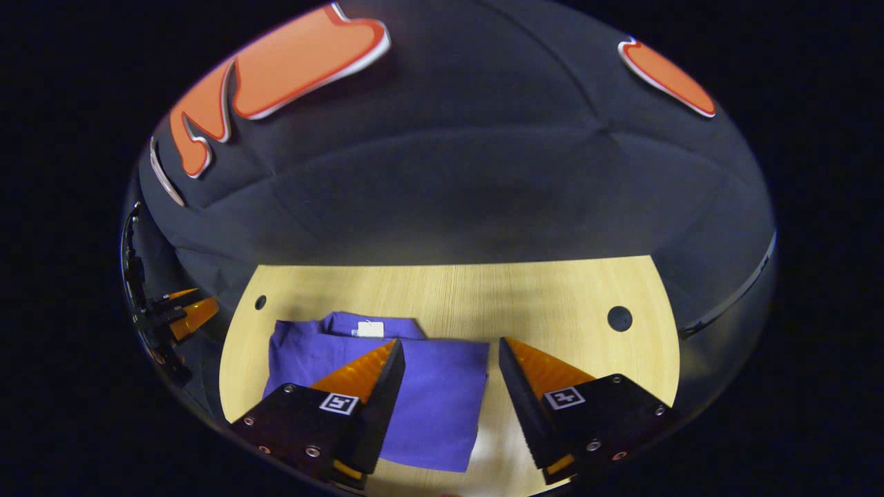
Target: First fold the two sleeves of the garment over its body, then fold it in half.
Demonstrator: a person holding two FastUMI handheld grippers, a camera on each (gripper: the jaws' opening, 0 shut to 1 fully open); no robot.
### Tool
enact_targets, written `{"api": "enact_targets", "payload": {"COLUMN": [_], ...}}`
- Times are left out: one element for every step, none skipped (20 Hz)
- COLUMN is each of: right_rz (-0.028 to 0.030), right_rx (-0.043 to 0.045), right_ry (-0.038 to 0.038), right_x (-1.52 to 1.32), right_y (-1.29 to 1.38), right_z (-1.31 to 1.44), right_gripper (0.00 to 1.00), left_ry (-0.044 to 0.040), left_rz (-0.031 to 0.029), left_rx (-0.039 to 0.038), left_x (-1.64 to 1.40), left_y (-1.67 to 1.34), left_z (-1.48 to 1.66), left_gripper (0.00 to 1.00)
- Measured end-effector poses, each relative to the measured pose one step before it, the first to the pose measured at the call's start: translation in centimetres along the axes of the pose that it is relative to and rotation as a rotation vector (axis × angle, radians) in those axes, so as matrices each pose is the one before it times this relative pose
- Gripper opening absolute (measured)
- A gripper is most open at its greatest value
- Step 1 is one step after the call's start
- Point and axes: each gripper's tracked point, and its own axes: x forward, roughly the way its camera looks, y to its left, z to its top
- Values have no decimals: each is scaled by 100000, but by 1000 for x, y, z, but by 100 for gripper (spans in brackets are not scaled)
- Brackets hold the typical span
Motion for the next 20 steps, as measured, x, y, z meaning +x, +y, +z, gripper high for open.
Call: {"api": "enact_targets", "payload": {"right_rz": [-297, -344, -794, -140, -765, 52, -270, 331, 19, 334, 125, 302, 1001, 474, -211, -1139, -883, -1472, -1357, -1151], "right_rx": [363, -159, -461, -1078, -1163, -1133, -888, -933, -912, -1428, -1896, -1027, 153, 356, -218, -372, -323, -231, -358, -184], "right_ry": [-2693, -2465, -3192, -3133, -2315, -2967, -3250, -3701, -3567, -3332, -1594, 571, -1022, -2490, -2559, -3071, -3372, -4009, -3321, -3161], "right_x": [-1310, -954, -1237, -1405, -1407, -1503, -1333, -1337, -1202, -1509, -1219, -1228, -1169, -1018, -1311, -1287, -1145, -1207, -1127, -1191], "right_y": [165, 144, -11, 144, 138, 399, 432, 684, 395, 641, 564, 615, 775, 853, 405, 176, 306, 194, 123, 193], "right_z": [353, 209, 325, 515, 184, 368, 418, 356, 446, 335, 65, -507, -90, 439, 296, 238, 383, 478, 344, 288], "right_gripper": [85, 91, 92, 95, 96, 96, 96, 97, 96, 96, 96, 96, 96, 96, 96, 95, 96, 95, 95, 95], "left_ry": [-2241, -2021, -2080, -2645, -2352, -2486, -2537, -3405, -3772, -3345, -2496, -1663, -709, -943, -1311, -1973, -1622, -2200, -2265, -3446], "left_rz": [-390, -918, -1108, -571, -784, -462, -847, -592, -586, -336, -460, -812, -1230, -949, -194, -311, -224, -349, 323, 109], "left_rx": [-1627, -1896, -1533, -1307, -896, -793, -520, -592, -613, -719, -886, -1197, -1569, -562, -304, -246, -579, -237, 155, 1106], "left_x": [-1392, -1615, -1625, -1415, -1529, -1372, -1213, -1588, -1498, -1546, -1430, -1361, -1304, -1267, -1253, -1248, -1269, -1286, -1269, -1121], "left_y": [373, 284, 106, -21, 6, -117, -115, 105, -64, -102, -112, -304, -306, -263, -59, 26, -16, -22, 21, 97], "left_z": [573, 491, 416, 409, 402, 258, 300, 393, 565, 406, 307, -38, -273, -331, -167, 3, -98, 113, 209, 486], "left_gripper": [90, 91, 91, 92, 92, 92, 92, 92, 92, 92, 93, 93, 94, 93, 93, 93, 93, 93, 93, 93]}}
